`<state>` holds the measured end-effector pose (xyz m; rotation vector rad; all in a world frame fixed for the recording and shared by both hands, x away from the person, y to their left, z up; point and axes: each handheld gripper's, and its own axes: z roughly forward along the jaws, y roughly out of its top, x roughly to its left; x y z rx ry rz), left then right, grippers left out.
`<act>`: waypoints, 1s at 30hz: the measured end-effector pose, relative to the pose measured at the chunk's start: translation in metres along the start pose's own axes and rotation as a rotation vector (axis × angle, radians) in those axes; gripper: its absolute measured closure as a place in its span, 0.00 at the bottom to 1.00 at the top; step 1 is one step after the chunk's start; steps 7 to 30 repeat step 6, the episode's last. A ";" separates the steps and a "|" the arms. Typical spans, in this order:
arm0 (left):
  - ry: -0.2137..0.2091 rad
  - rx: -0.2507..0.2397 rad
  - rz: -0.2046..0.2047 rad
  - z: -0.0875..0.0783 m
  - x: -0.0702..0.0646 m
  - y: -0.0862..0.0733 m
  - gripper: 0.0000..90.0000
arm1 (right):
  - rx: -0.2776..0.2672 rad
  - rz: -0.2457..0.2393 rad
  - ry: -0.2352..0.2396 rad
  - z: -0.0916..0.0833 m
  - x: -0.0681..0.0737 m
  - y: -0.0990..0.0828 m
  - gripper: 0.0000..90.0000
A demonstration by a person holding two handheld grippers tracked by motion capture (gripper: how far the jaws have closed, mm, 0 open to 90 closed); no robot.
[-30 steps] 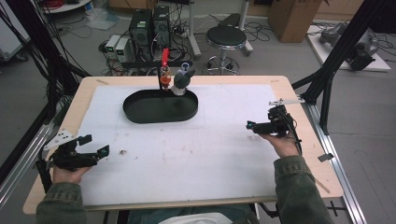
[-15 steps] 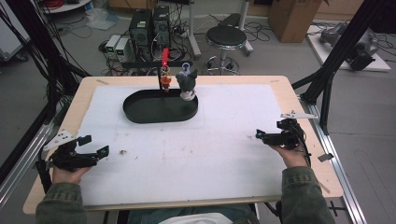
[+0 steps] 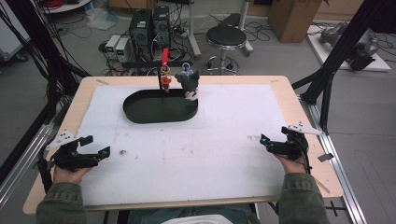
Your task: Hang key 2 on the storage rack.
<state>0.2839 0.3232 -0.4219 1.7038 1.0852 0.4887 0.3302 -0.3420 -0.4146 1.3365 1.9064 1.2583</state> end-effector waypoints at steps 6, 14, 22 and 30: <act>-0.007 0.037 0.018 0.006 0.002 -0.002 0.07 | 0.010 -0.050 0.002 0.004 0.003 0.000 0.01; -0.007 0.037 0.018 0.006 0.002 -0.002 0.07 | 0.010 -0.050 0.002 0.004 0.003 0.000 0.01; -0.007 0.037 0.018 0.006 0.002 -0.002 0.07 | 0.010 -0.050 0.002 0.004 0.003 0.000 0.01; -0.007 0.037 0.018 0.006 0.002 -0.002 0.07 | 0.010 -0.050 0.002 0.004 0.003 0.000 0.01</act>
